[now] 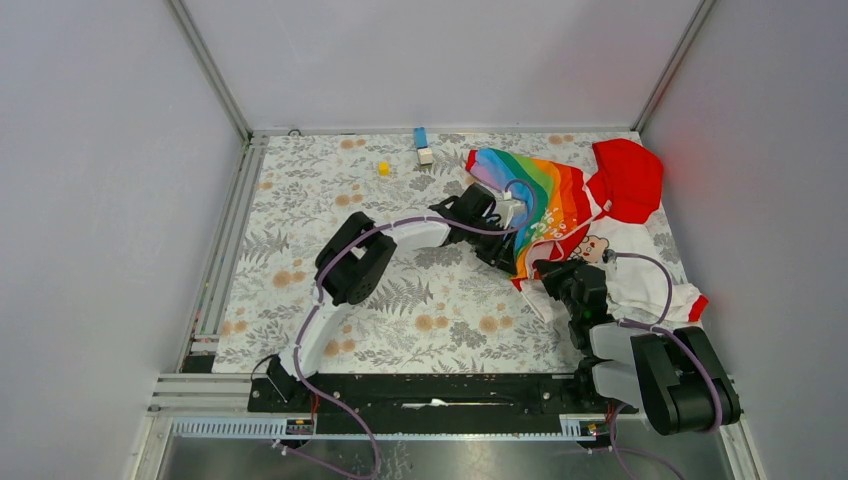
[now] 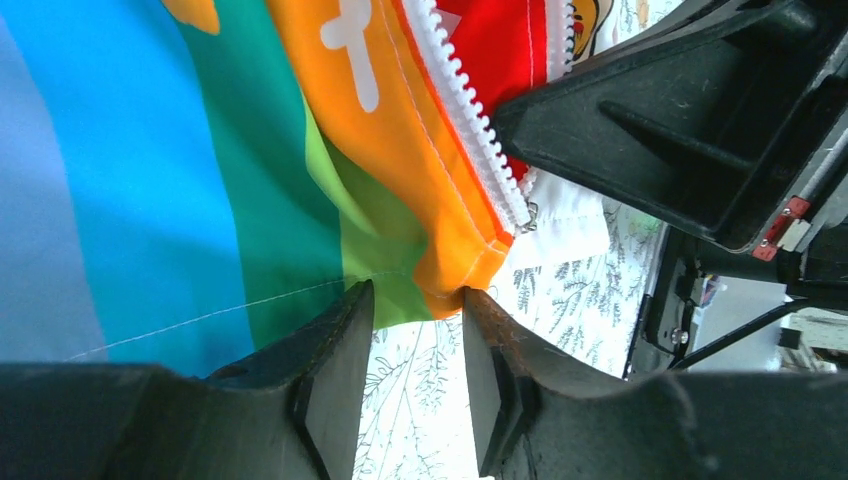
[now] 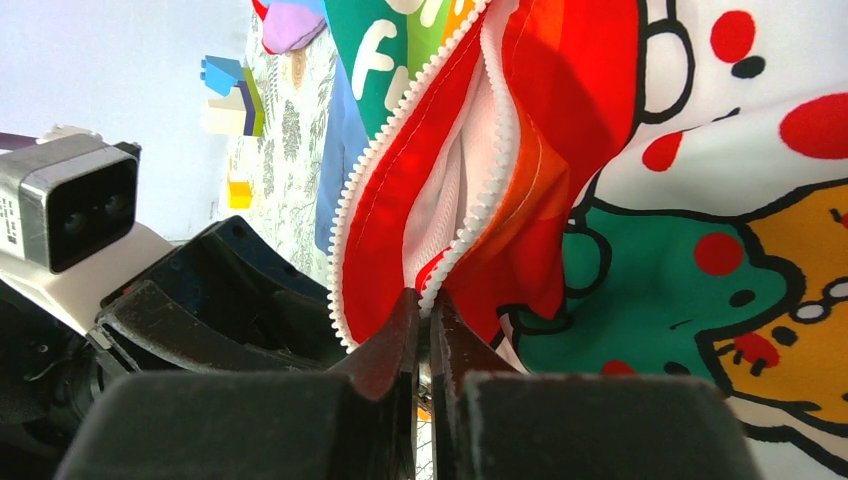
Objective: Zip up the jacket
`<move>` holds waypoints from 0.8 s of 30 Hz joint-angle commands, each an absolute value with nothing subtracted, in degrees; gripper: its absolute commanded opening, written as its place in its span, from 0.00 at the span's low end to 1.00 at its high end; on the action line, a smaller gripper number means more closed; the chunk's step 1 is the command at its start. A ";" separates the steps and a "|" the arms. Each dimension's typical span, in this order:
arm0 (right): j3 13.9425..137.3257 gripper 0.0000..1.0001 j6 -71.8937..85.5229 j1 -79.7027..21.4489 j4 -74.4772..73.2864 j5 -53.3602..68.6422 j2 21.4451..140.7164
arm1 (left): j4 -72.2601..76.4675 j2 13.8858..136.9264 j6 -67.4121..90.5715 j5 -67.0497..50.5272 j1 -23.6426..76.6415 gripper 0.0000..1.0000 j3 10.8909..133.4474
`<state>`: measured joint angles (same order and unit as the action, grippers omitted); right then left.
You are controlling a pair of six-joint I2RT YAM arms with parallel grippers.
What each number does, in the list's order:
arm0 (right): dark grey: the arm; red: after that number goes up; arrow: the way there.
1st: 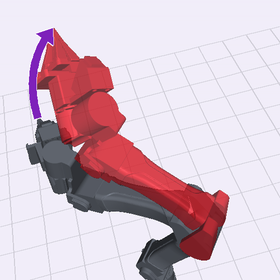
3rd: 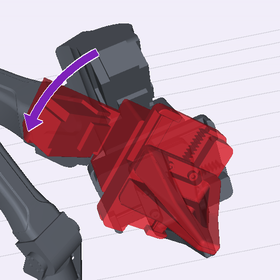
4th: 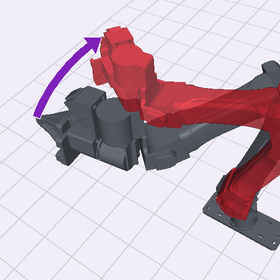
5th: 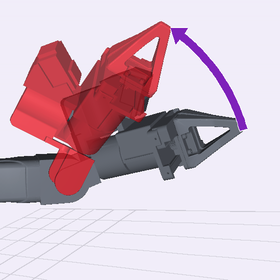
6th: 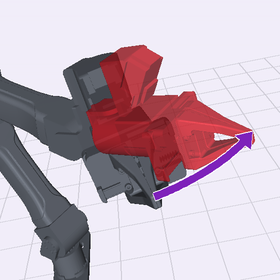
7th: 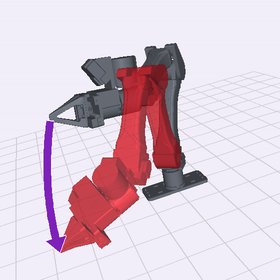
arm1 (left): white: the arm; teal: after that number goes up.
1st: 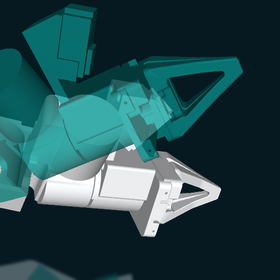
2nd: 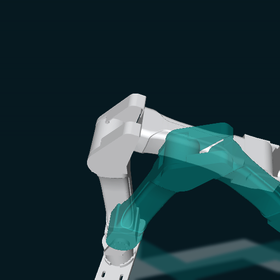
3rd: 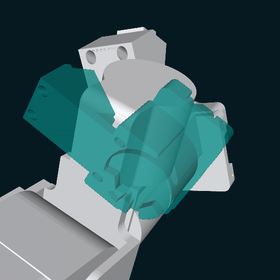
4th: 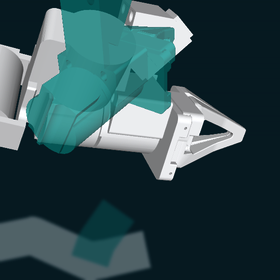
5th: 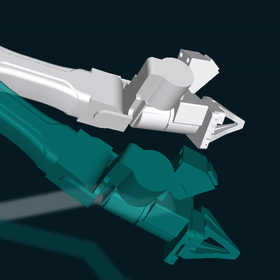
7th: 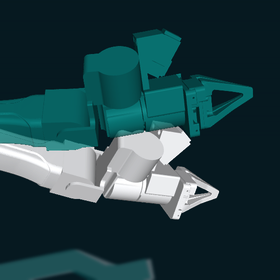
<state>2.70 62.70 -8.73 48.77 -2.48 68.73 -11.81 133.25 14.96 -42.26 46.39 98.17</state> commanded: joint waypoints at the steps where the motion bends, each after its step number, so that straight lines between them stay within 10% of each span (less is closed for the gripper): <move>1: 3.25 0.00 62.32 -8.96 51.59 -3.33 68.12 | -2.64 128.53 19.25 -47.16 46.67 0.42 95.47; 12: 3.25 0.00 62.33 -8.99 51.68 -3.16 68.20 | 3.99 129.51 25.26 -46.80 47.42 0.49 94.14; 24: 4.12 0.00 63.29 -8.96 50.50 -2.41 68.45 | 1.99 130.94 24.08 -44.66 48.47 0.07 95.61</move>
